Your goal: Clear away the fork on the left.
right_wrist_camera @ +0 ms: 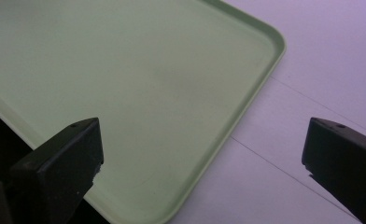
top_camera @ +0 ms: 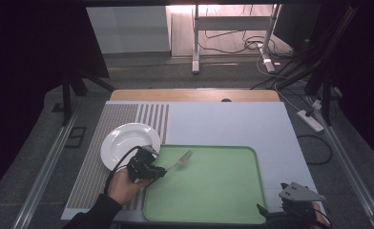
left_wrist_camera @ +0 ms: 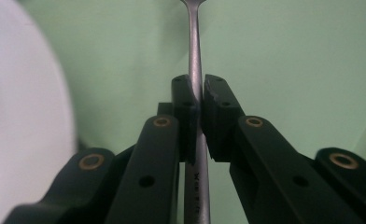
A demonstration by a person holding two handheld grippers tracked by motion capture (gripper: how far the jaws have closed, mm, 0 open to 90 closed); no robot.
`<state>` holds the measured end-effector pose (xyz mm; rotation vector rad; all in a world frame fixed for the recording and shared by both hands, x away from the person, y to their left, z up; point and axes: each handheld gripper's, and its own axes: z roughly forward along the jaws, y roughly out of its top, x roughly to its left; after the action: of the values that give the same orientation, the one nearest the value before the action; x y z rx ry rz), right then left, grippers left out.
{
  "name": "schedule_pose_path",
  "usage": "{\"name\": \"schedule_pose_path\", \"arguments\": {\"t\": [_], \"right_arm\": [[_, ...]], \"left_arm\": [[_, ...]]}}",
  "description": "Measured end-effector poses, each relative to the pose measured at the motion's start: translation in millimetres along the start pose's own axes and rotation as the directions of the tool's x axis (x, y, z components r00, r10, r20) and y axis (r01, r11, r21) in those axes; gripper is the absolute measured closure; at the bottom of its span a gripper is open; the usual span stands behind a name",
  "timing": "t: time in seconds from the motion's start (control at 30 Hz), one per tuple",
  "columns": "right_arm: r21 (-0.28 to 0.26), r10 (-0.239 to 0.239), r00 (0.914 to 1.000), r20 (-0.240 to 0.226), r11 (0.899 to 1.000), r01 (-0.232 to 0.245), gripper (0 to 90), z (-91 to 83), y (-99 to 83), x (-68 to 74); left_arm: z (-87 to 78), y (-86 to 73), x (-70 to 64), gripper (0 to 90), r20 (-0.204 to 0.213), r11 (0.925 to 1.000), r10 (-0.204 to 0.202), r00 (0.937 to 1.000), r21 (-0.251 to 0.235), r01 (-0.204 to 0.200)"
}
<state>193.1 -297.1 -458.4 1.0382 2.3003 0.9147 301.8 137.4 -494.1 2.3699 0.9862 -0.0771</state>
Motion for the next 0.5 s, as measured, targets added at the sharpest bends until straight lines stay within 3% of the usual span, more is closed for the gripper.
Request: {"name": "schedule_pose_path", "arguments": {"t": [0.23, 0.37, 0.5], "right_arm": [[0.0, -0.002, 1.0, -0.002, 1.0, 0.002, 0.0, 0.0, 0.0, 0.2], [-0.001, -0.004, 1.0, -0.003, 1.0, 0.004, 0.0, -0.1, 0.0, 0.5], [-0.001, -0.003, 1.0, -0.004, 1.0, 0.003, 0.0, -0.1, 0.0, 0.4]], "left_arm": [[17.1, -1.3, -9.6, 83.4, -0.013, 0.9984, 0.014, 0.9998, 0.054, -0.014], [23.7, -3.0, -9.8, 82.0, 0.01, 0.996, 0.031, 0.9995, 0.084, -0.032], [19.7, 1.4, -10.9, 78.1, 0.003, 0.9986, 0.04, 0.9992, 0.035, -0.04]]}}
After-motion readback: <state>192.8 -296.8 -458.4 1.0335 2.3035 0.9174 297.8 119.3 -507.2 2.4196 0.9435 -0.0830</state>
